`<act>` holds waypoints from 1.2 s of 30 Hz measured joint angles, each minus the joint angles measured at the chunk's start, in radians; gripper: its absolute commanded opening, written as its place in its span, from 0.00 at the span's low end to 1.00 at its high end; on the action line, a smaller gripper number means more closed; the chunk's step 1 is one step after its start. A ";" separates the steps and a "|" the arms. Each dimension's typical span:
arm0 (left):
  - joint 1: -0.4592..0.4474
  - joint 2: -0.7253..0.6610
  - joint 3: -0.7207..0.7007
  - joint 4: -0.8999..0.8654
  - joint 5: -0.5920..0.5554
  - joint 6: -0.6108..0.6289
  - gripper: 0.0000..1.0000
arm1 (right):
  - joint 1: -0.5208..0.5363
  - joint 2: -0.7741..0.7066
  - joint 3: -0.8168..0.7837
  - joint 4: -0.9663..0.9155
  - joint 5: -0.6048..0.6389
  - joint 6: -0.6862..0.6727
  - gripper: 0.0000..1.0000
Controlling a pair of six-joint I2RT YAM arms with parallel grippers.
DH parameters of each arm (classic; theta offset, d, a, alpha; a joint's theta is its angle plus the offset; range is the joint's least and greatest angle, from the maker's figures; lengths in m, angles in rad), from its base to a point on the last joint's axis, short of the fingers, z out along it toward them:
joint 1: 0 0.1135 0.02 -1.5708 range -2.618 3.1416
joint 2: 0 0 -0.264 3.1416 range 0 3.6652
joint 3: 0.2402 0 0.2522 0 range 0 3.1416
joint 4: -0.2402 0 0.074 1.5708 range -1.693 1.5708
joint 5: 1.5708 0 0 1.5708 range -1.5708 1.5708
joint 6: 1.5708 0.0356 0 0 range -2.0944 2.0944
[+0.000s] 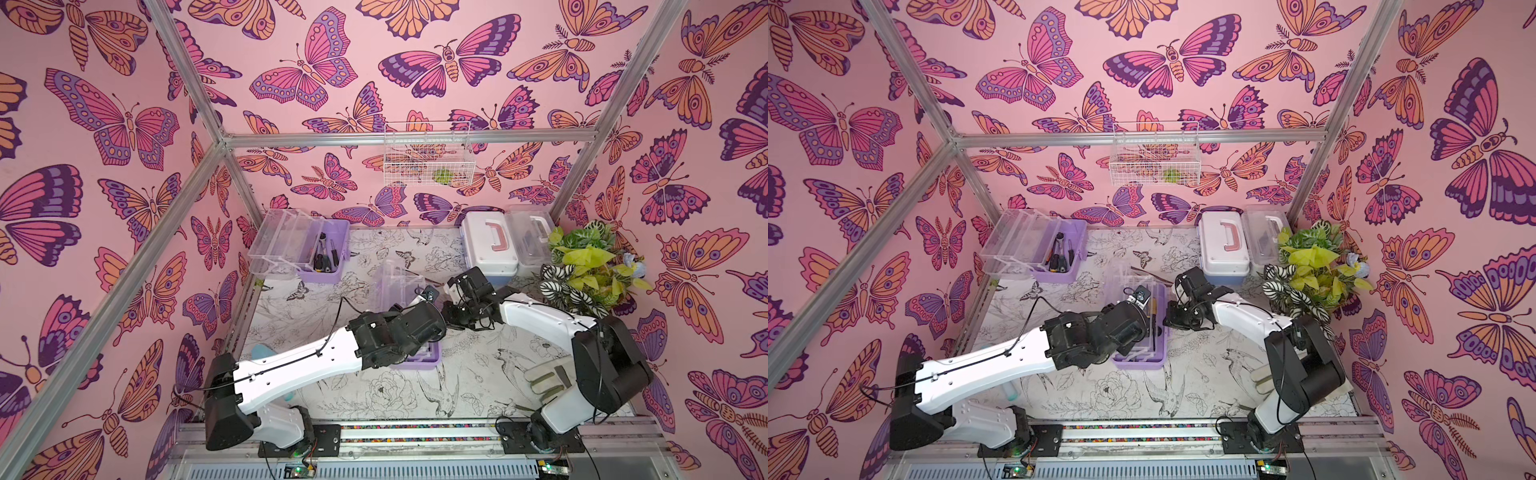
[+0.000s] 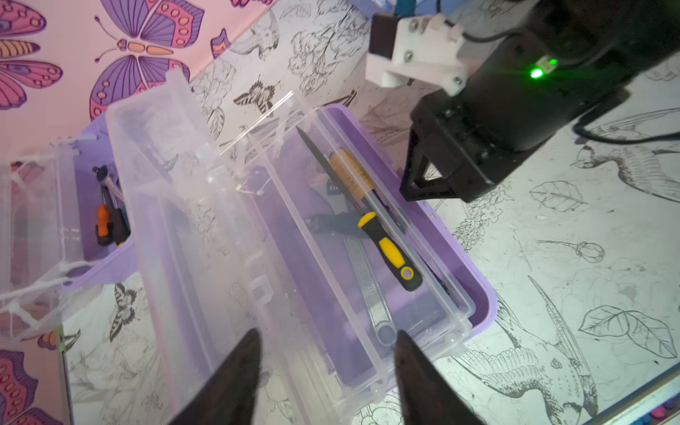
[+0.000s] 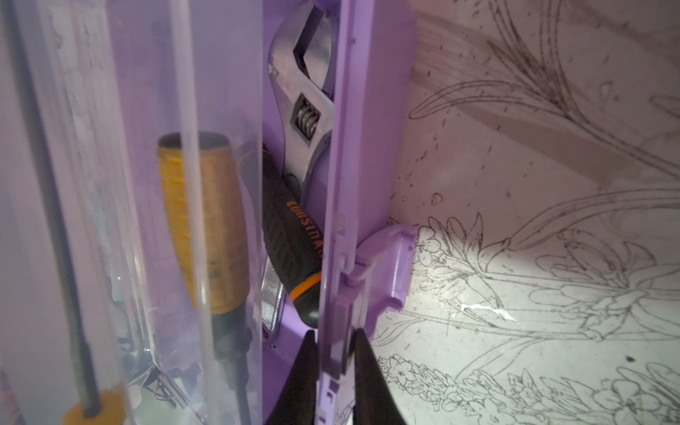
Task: Close toolboxes
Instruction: Close the toolbox lid.
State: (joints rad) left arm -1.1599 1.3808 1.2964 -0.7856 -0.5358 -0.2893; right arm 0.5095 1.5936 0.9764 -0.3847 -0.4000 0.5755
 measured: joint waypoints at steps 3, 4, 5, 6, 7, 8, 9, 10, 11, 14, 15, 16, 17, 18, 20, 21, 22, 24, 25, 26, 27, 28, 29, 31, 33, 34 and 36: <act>0.000 -0.049 -0.001 0.022 0.047 -0.002 1.00 | 0.000 0.000 0.001 -0.001 0.000 0.000 0.13; 0.000 -0.079 -0.003 0.037 0.064 -0.006 0.99 | 0.000 0.002 0.001 -0.001 0.000 0.000 0.13; 0.000 -0.113 -0.008 0.052 0.076 -0.009 1.00 | 0.000 0.002 0.002 -0.001 0.000 0.000 0.13; 0.000 -0.146 -0.012 0.066 0.084 -0.011 0.99 | 0.000 0.002 0.002 -0.002 0.000 0.001 0.13; 0.003 -0.186 -0.020 0.082 0.094 -0.013 0.96 | 0.000 0.003 0.003 -0.003 0.000 0.001 0.13; 0.012 -0.230 -0.033 0.105 0.109 -0.019 0.91 | 0.000 0.003 0.005 -0.005 0.000 0.001 0.13; 0.028 -0.265 -0.046 0.119 0.123 -0.029 0.87 | 0.000 0.003 0.005 -0.005 0.000 0.001 0.12; 0.059 -0.301 -0.064 0.135 0.143 -0.040 0.84 | 0.000 0.003 0.005 -0.005 0.000 0.001 0.12; 0.103 -0.333 -0.087 0.150 0.171 -0.050 0.81 | 0.000 0.003 0.005 -0.005 0.000 0.001 0.12; 0.237 -0.380 -0.164 0.189 0.251 -0.094 0.69 | 0.000 0.003 0.005 -0.006 0.000 0.001 0.12; 0.269 -0.383 -0.188 0.201 0.278 -0.108 0.66 | 0.000 0.003 0.005 -0.006 0.000 0.001 0.12; 0.297 -0.381 -0.215 0.217 0.311 -0.122 0.62 | 0.000 0.003 0.005 -0.006 0.000 0.001 0.12; 0.317 -0.375 -0.237 0.230 0.343 -0.136 0.53 | 0.000 0.003 0.005 -0.006 0.001 0.001 0.12; 0.330 -0.367 -0.255 0.240 0.370 -0.151 0.45 | 0.000 0.003 0.005 -0.007 0.001 0.001 0.12; 0.342 -0.346 -0.279 0.264 0.422 -0.165 0.37 | 0.000 0.003 0.005 -0.007 0.002 0.001 0.12; 0.343 -0.336 -0.283 0.274 0.441 -0.172 0.35 | 0.000 0.003 0.005 -0.008 0.002 0.001 0.12; 0.343 -0.327 -0.286 0.288 0.459 -0.177 0.33 | 0.000 0.003 0.006 -0.008 0.003 0.001 0.12; 0.343 -0.311 -0.286 0.307 0.490 -0.184 0.31 | 0.000 0.003 0.006 -0.009 0.003 0.001 0.12; 0.343 -0.304 -0.286 0.317 0.506 -0.188 0.31 | 0.001 0.003 0.006 -0.010 0.004 0.001 0.12; 0.343 -0.296 -0.286 0.328 0.521 -0.192 0.31 | 0.002 0.003 0.007 -0.011 0.006 0.001 0.12; 0.343 -0.290 -0.287 0.338 0.532 -0.195 0.31 | 0.002 0.003 0.008 -0.012 0.006 0.001 0.12; 0.343 -0.282 -0.288 0.348 0.545 -0.200 0.31 | 0.002 0.003 0.008 -0.012 0.006 0.001 0.12; 0.343 -0.274 -0.288 0.354 0.555 -0.202 0.30 | 0.002 0.003 0.008 -0.013 0.006 0.001 0.12; 0.343 -0.263 -0.291 0.367 0.568 -0.206 0.30 | 0.002 0.003 0.008 -0.014 0.010 0.000 0.12; 0.343 -0.258 -0.295 0.371 0.570 -0.206 0.31 | 0.002 0.003 0.009 -0.016 0.010 0.001 0.12; 0.343 -0.257 -0.296 0.369 0.568 -0.206 0.32 | 0.003 0.003 0.009 -0.016 0.013 0.001 0.12; 0.344 -0.258 -0.296 0.365 0.552 -0.203 0.41 | 0.003 0.003 0.010 -0.016 0.014 0.001 0.12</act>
State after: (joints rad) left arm -0.8158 1.1225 1.0004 -0.4206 0.0162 -0.4923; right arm 0.5121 1.5963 0.9859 -0.4011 -0.3862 0.5766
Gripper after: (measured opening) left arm 0.331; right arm 0.171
